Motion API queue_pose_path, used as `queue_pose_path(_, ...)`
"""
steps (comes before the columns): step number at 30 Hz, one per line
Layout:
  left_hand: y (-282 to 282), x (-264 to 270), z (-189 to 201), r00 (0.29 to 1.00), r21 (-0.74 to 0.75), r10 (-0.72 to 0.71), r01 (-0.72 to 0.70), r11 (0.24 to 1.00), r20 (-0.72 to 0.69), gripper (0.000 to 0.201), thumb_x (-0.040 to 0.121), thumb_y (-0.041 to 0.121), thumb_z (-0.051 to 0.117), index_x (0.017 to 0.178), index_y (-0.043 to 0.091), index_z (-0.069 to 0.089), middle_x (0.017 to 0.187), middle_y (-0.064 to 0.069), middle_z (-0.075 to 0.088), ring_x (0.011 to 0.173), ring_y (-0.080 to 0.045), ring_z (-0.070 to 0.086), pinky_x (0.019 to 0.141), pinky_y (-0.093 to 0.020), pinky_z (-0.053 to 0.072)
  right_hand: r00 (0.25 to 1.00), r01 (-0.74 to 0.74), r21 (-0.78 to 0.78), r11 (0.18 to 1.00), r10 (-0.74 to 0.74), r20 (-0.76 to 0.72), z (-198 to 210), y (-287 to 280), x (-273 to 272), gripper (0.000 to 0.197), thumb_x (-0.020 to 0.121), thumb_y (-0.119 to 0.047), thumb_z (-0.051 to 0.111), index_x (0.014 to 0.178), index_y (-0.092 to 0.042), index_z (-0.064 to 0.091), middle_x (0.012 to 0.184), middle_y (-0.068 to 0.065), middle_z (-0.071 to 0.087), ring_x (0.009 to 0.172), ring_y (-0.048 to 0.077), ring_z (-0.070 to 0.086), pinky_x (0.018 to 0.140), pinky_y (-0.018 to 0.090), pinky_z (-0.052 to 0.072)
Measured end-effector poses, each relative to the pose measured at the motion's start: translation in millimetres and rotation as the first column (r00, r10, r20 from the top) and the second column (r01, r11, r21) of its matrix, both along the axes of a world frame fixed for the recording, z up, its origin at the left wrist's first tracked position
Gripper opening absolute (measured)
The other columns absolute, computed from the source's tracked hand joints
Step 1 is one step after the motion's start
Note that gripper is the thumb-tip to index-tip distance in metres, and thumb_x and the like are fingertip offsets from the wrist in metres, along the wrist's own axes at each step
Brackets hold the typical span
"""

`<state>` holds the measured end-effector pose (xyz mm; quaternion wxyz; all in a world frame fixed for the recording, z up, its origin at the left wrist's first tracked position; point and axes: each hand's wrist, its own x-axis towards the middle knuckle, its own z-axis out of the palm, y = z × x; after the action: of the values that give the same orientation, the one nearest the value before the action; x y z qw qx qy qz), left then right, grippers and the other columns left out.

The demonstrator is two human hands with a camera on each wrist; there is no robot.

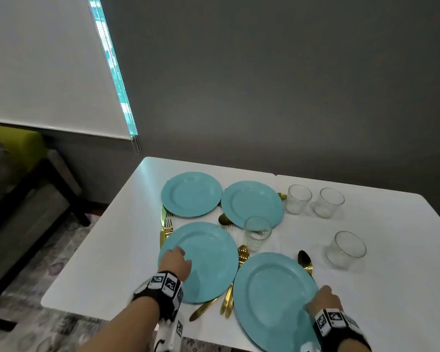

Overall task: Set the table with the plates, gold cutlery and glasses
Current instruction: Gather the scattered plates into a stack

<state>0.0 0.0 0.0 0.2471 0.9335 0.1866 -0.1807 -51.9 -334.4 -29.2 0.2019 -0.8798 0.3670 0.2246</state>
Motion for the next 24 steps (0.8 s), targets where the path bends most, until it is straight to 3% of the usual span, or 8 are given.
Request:
queue_pose_path(5, -5, 3, -1, 1.0, -0.021, 0.006, -0.006, 1.0, -0.013, 0.04, 0.093, 0.025, 0.05, 0.13, 0.011, 0.047, 0.134, -0.013, 0.045, 0.123, -0.027, 0.048, 0.103, -0.034, 0.039, 0.999, 0.025, 0.082, 0.996, -0.023, -0.026, 11, -7, 2, 0.06, 0.076, -0.017, 0.073, 0.124, -0.002, 0.04, 0.121, 0.017, 0.054, 0.107, 0.031, 0.058, 0.08, 0.03, 0.048)
queue_pose_path(8, -8, 4, 1, 1.0, -0.037, 0.005, -0.005, 0.999, 0.002, 0.039, 0.093, 0.025, 0.05, 0.13, 0.012, 0.047, 0.134, -0.012, 0.044, 0.123, -0.027, 0.048, 0.102, -0.034, 0.04, 0.999, -0.051, 0.148, 0.988, 0.051, 0.001, 16, -18, 6, 0.039, 0.076, -0.017, 0.071, 0.109, -0.006, 0.054, 0.099, 0.009, 0.061, 0.088, 0.026, 0.058, 0.063, 0.025, 0.044)
queue_pose_path(10, -9, 4, 1, 1.0, -0.066, 0.007, -0.006, 0.998, 0.024, 0.038, 0.093, 0.024, 0.05, 0.129, 0.012, 0.048, 0.134, -0.011, 0.045, 0.122, -0.026, 0.049, 0.102, -0.034, 0.04, 0.996, -0.026, 0.27, 0.963, 0.001, 0.091, 20, -26, 8, 0.024, 0.079, -0.011, 0.068, 0.1, -0.006, 0.059, 0.091, 0.009, 0.063, 0.084, 0.026, 0.061, 0.067, 0.028, 0.048)
queue_pose_path(13, -11, 2, 4, 0.997, -0.127, 0.005, 0.006, 0.992, 0.079, 0.036, 0.093, 0.024, 0.051, 0.127, 0.012, 0.05, 0.133, -0.009, 0.049, 0.12, -0.024, 0.051, 0.103, -0.032, 0.039, 0.976, 0.055, 0.517, 0.854, -0.155, 0.152, 36, -32, 7, 0.015, 0.089, -0.005, 0.059, 0.102, 0.003, 0.061, 0.091, 0.017, 0.067, 0.08, 0.03, 0.064, 0.069, 0.034, 0.051)
queue_pose_path(16, -15, 0, 9, 0.988, -0.224, 0.026, 0.009, 0.974, 0.152, 0.034, 0.093, 0.024, 0.052, 0.124, 0.009, 0.053, 0.127, -0.007, 0.057, 0.117, -0.021, 0.054, 0.101, -0.029, 0.04, 0.965, 0.016, 0.565, 0.825, -0.16, 0.206, 58, -33, 4, 0.012, 0.093, -0.002, 0.054, 0.098, 0.006, 0.06, 0.083, 0.02, 0.066, 0.069, 0.028, 0.059, 0.058, 0.029, 0.043)
queue_pose_path(18, -17, -1, 13, 0.986, -0.313, 0.051, 0.001, 0.95, 0.157, 0.033, 0.094, 0.029, 0.051, 0.121, 0.01, 0.054, 0.122, -0.008, 0.061, 0.113, -0.021, 0.057, 0.099, -0.03, 0.042, 0.953, -0.012, 0.578, 0.816, -0.164, 0.253, 72, -31, 3, 0.011, 0.092, -0.001, 0.053, 0.097, 0.007, 0.059, 0.082, 0.02, 0.066, 0.069, 0.028, 0.059, 0.059, 0.03, 0.044)
queue_pose_path(21, -20, -4, 23, 0.993, -0.491, 0.076, -0.023, 0.871, 0.087, 0.039, 0.093, 0.043, 0.047, 0.117, 0.014, 0.053, 0.108, -0.007, 0.064, 0.094, -0.021, 0.062, 0.088, -0.032, 0.05, 0.938, -0.033, 0.652, 0.757, -0.202, 0.282, 93, -18, 2, 0.007, 0.093, -0.001, 0.053, 0.093, 0.003, 0.059, 0.081, 0.019, 0.064, 0.069, 0.027, 0.058, 0.06, 0.03, 0.045)
queue_pose_path(24, -22, -7, 34, 0.991, -0.726, 0.136, -0.106, 0.68, -0.017, 0.04, 0.092, 0.047, 0.048, 0.112, 0.013, 0.055, 0.099, -0.004, 0.065, 0.079, -0.019, 0.062, 0.075, -0.03, 0.053, 0.932, -0.065, 0.718, 0.693, -0.216, 0.292, 102, 12, 11, 0.008, 0.093, 0.0, 0.052, 0.089, -0.001, 0.059, 0.079, 0.016, 0.064, 0.068, 0.026, 0.058, 0.06, 0.029, 0.045)
